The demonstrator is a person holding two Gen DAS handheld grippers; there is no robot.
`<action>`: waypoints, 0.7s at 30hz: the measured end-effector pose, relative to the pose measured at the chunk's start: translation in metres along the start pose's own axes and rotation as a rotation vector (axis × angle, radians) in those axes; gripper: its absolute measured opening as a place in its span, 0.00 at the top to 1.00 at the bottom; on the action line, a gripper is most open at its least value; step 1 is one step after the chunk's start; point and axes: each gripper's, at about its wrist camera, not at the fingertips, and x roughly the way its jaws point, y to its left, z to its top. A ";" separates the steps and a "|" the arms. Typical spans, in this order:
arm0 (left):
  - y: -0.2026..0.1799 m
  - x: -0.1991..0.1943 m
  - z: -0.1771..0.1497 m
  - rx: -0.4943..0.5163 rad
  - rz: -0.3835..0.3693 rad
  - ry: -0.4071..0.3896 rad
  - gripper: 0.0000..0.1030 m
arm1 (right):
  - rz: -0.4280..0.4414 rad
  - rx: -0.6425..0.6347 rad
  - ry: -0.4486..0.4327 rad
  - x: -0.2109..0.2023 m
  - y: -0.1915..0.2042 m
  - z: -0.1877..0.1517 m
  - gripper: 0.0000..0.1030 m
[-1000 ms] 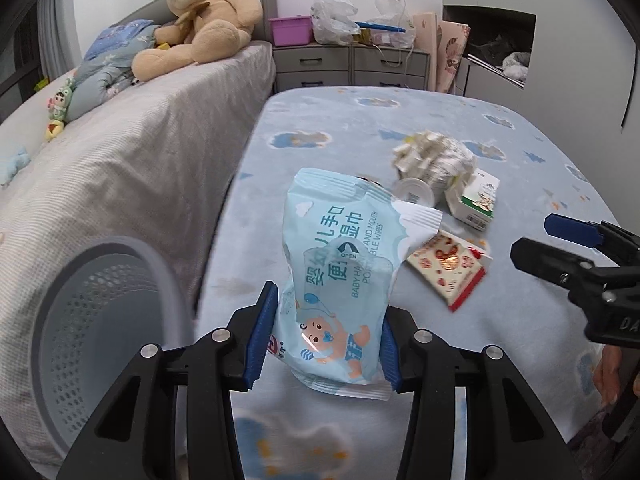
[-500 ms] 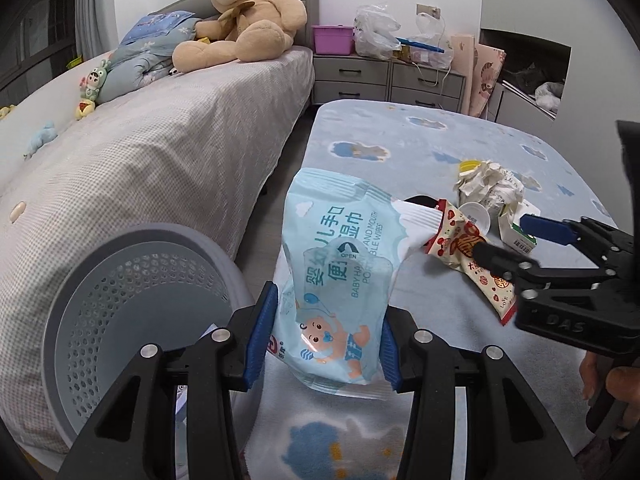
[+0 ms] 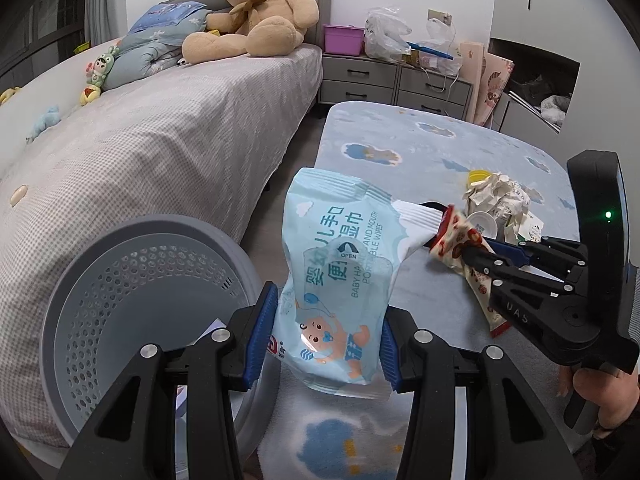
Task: Collect trash
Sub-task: 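Lift the wipe pack with the left gripper while the right gripper grasps the red snack wrapper, then carry both items over the wastebasket and open both grippers to drop them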
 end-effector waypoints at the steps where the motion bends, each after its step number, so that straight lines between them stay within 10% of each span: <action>1: 0.000 0.000 0.000 -0.001 0.001 -0.001 0.57 | 0.008 0.009 -0.001 -0.001 -0.001 0.000 0.90; 21: 0.060 -0.026 -0.008 -0.073 0.116 -0.057 0.57 | 0.180 0.117 -0.098 -0.043 0.038 0.017 0.92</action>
